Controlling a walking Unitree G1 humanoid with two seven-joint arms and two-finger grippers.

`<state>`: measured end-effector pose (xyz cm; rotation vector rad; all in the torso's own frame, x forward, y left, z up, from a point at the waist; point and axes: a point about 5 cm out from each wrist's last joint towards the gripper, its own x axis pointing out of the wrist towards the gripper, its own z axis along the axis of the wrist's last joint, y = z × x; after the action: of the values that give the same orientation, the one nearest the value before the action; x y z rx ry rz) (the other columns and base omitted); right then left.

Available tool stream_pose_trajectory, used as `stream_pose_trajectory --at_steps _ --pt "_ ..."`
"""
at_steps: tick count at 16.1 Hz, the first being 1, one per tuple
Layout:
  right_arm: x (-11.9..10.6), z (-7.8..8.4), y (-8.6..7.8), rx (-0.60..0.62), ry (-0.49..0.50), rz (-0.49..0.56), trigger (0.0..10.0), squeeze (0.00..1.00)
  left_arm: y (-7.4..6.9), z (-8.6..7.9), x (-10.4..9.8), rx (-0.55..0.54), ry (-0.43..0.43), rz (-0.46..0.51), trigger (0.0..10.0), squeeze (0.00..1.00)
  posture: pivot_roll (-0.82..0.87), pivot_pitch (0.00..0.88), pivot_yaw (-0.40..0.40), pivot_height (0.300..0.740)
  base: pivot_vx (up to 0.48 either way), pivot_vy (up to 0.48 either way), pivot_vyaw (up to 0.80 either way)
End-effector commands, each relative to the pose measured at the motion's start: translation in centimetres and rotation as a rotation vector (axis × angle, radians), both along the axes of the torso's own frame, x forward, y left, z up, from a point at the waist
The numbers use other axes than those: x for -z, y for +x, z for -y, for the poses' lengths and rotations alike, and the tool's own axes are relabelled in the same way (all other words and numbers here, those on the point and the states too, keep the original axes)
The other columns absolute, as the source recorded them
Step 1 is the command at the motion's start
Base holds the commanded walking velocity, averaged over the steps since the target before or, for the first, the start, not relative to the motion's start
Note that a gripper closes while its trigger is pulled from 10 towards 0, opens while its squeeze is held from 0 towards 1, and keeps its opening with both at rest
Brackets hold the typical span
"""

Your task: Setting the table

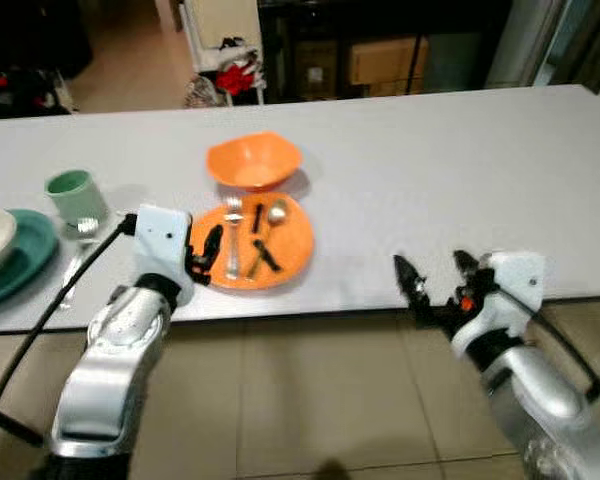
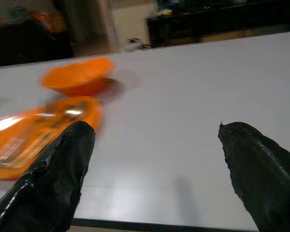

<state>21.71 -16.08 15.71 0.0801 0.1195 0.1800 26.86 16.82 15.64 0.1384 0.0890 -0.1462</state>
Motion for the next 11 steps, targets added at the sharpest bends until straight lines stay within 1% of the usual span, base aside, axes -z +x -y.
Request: stream_pose_trajectory --at_steps 1,2,3,4,5,6,7,8,9,10,11 --pt "-0.1 0.5 0.6 0.016 -0.006 0.007 10.0 0.0 -0.3 -0.3 -0.3 -0.033 -0.013 0.008 10.0 0.0 0.03 0.0 0.071 0.74 0.0 0.0 0.8" --pt "-0.1 0.0 0.9 -0.045 -0.022 0.011 10.0 0.0 -0.5 -0.1 0.5 -0.021 0.001 -0.021 10.0 0.0 0.04 0.0 0.059 0.74 0.0 0.0 0.8" --pt "-0.1 -0.3 1.0 -0.061 -0.025 0.006 10.0 0.0 -0.6 -0.2 0.6 -0.017 0.022 -0.036 10.0 0.0 0.05 0.0 0.035 0.74 0.0 0.0 0.8" --pt "-0.5 -1.0 1.1 -0.088 -0.009 0.005 10.0 0.0 -0.6 -0.5 -0.2 -0.029 -0.025 -0.021 10.0 0.0 0.04 0.0 0.035 0.74 0.0 0.0 0.8" --pt "-0.6 -1.4 1.1 -0.13 -0.023 0.011 10.0 0.0 -0.7 -0.7 -0.2 -0.06 -0.073 -0.016 10.0 0.0 0.03 0.0 0.04 0.74 0.0 0.0 0.8" --pt "-0.4 -1.2 1.0 -0.135 -0.035 0.008 10.0 0.0 -0.8 -0.4 0.3 -0.061 -0.056 -0.026 10.0 0.0 0.03 0.0 0.034 0.74 0.0 0.0 0.8" --pt "-0.2 -0.9 1.0 -0.115 -0.064 0.0 10.0 0.0 -0.8 0.5 0.3 -0.028 -0.046 -0.013 10.0 0.0 0.02 0.0 0.016 0.74 0.0 0.0 0.8" --pt "-0.6 -1.2 1.0 -0.112 -0.043 0.008 10.0 0.0 -0.9 0.6 -0.2 -0.017 -0.077 0.007 10.0 0.0 0.01 0.0 0.021 0.74 0.0 0.0 0.8" --pt "-1.3 -1.8 0.9 -0.149 -0.038 0.041 10.0 0.0 -1.1 0.6 -0.4 -0.033 -0.14 0.027 10.0 0.0 -0.01 0.0 0.042 0.74 0.0 0.0 0.8" --pt "-1.3 -1.6 0.8 -0.142 -0.053 0.051 10.0 0.0 -1.1 0.8 0.1 -0.034 -0.12 0.007 10.0 0.0 0.0 0.0 0.044 0.74 0.0 0.0 0.8" --pt "-1.2 -1.2 0.8 -0.12 -0.055 0.067 10.0 0.0 -0.9 1.4 0.4 -0.004 -0.088 -0.001 10.0 0.0 0.01 0.0 0.037 0.74 0.0 0.0 0.8"
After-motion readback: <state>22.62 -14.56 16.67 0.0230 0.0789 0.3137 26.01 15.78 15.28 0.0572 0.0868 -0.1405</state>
